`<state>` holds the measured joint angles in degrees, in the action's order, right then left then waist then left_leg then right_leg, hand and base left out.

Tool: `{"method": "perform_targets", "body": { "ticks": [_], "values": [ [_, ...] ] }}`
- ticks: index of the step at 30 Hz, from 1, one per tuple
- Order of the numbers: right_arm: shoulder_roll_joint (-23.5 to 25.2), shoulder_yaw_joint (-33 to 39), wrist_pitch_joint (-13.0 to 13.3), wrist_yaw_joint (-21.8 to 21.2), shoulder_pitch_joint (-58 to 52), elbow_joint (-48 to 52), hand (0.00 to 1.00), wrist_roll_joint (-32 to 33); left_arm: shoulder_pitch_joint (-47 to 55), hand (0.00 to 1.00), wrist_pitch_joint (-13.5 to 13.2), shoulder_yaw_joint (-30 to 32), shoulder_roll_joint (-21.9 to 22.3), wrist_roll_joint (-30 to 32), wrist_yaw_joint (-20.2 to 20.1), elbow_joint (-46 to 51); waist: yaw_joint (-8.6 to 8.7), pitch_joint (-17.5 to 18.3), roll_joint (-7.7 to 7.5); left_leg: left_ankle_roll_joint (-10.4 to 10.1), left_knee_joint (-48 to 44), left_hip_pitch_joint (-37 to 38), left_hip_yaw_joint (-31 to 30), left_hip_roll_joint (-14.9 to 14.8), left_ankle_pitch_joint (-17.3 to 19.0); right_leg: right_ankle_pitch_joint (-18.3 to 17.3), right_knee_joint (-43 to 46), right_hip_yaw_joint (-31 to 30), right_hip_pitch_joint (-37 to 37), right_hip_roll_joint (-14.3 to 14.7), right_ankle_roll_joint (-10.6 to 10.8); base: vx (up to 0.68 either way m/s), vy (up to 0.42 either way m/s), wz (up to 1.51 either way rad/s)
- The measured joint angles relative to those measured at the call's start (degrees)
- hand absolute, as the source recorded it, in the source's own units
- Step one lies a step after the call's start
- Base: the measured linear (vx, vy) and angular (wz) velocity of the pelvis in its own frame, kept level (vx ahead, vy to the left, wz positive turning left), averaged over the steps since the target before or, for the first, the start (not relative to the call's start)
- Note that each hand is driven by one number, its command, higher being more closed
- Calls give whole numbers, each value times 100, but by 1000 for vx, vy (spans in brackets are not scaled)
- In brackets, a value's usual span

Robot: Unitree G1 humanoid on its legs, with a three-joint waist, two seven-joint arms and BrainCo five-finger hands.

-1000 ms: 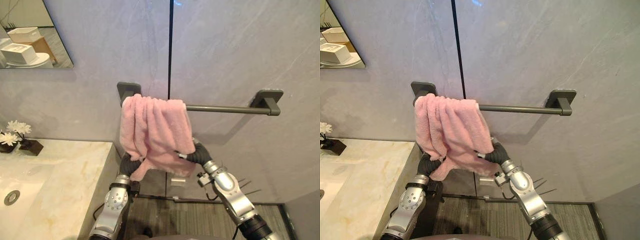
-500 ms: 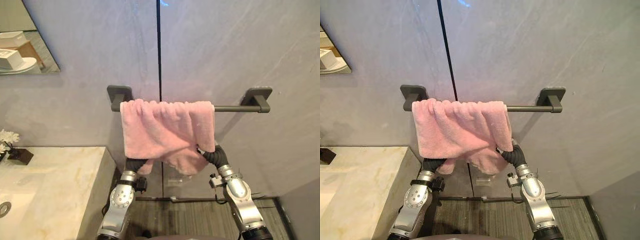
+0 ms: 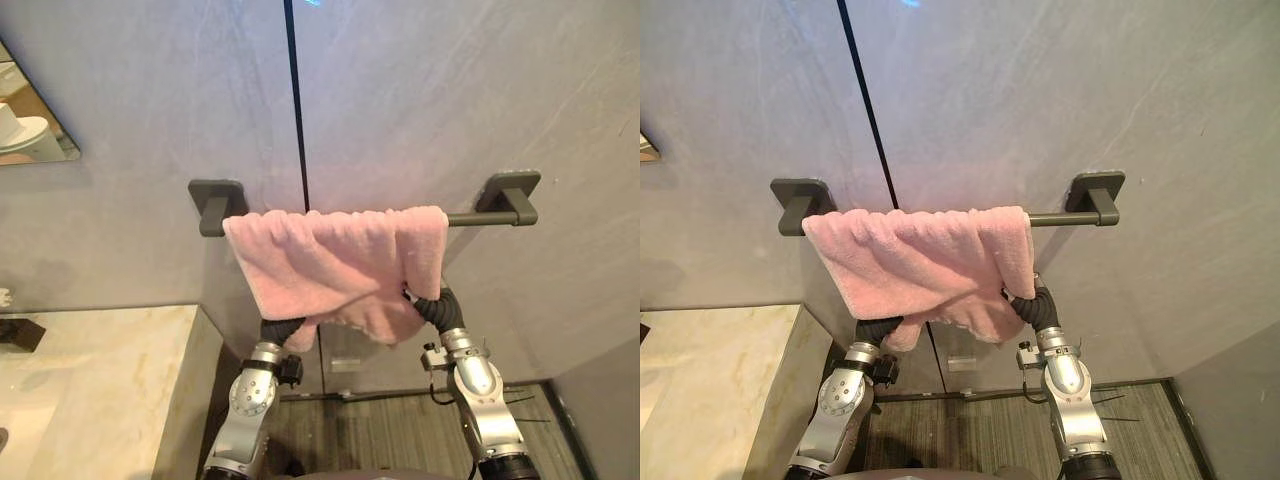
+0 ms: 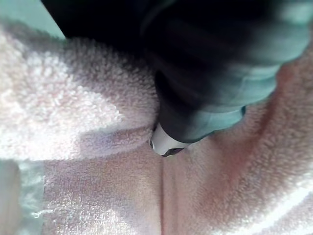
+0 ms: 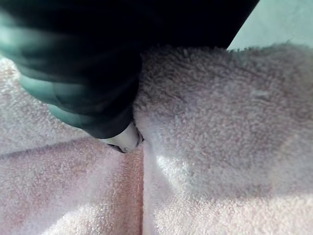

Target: Organize washtable

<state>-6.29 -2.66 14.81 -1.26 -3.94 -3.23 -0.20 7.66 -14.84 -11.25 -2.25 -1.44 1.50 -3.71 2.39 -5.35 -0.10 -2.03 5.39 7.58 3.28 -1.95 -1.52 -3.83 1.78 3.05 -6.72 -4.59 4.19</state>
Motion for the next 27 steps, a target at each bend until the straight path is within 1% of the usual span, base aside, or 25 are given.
{"method": "perform_targets", "body": {
  "ticks": [3, 5, 6, 9, 13, 20, 24, 25, 26, 27],
  "values": [
    [172, 103, 9, 8, 4, -50, 100, -58, -33, 100, 2, 0, 36, 0, -16, -158, 0, 0, 0, 1, 0, 0, -4, 3, 21, -25, 2, 2, -5, 2, -1, 0, 0, 0],
    [200, 125, 9, 42, 3, -51, 100, -142, -22, 100, 2, 0, 50, 0, -16, -158, 0, 0, 0, 1, 0, 3, -9, 3, 31, -37, 4, 6, -4, -1, -1, 0, 0, 0],
    [223, 128, 27, 113, -14, -50, 100, -262, -23, 100, 1, 0, 51, 0, -17, -165, 6, 0, 0, -1, -1, 11, -10, 3, 42, -46, 4, 5, -4, -2, 4, 0, 0, 0],
    [352, 162, 41, 230, -53, -63, 100, -347, -27, 100, -3, 0, 84, 0, -17, -282, 39, 0, 0, 5, -54, 15, -14, 4, 92, -85, 26, 3, -11, -17, 26, 0, 0, 0],
    [471, 190, 119, 254, 0, -295, 100, -494, -19, 100, -6, 0, 85, -7, -17, -561, 55, 0, 11, 6, -50, 23, -18, 31, 89, -85, 43, 9, -12, -16, 26, 0, 0, 0],
    [677, 199, 227, 262, 194, -855, 100, -517, 0, 100, -11, 15, 84, -9, -16, -1032, 59, -6, 53, -2, -30, 68, -2, 29, 80, -84, 93, -8, -12, -15, 24, -43, -18, -1],
    [763, 205, 233, 292, 303, -1057, 100, -517, 4, 100, -8, 52, 84, -9, -13, -1200, 64, -9, 61, -22, 1, 91, 7, 27, 65, -81, 93, -16, -12, -13, 22, -53, -15, -1],
    [786, 205, 236, 301, 353, -1149, 0, -517, 4, 100, -11, 58, 84, -9, -11, -1263, 64, -7, 64, -23, 3, 98, 9, 27, 64, -81, 94, -19, -14, -13, 21, 0, 0, 0],
    [801, 208, 236, 342, 372, -1212, 0, -517, 9, 0, -6, 68, 84, -9, -2, -1268, 63, -3, 57, -24, 4, 99, 9, 26, 62, -79, 93, -21, -15, -11, 19, 0, 0, 0],
    [807, 220, 236, 374, 376, -1265, 0, -517, 11, 0, -5, 85, 84, -9, 7, -1268, 58, -3, 49, -29, 9, 99, 9, 25, 59, -78, 90, -20, -14, -10, 17, 0, 0, 0]
  ]
}}
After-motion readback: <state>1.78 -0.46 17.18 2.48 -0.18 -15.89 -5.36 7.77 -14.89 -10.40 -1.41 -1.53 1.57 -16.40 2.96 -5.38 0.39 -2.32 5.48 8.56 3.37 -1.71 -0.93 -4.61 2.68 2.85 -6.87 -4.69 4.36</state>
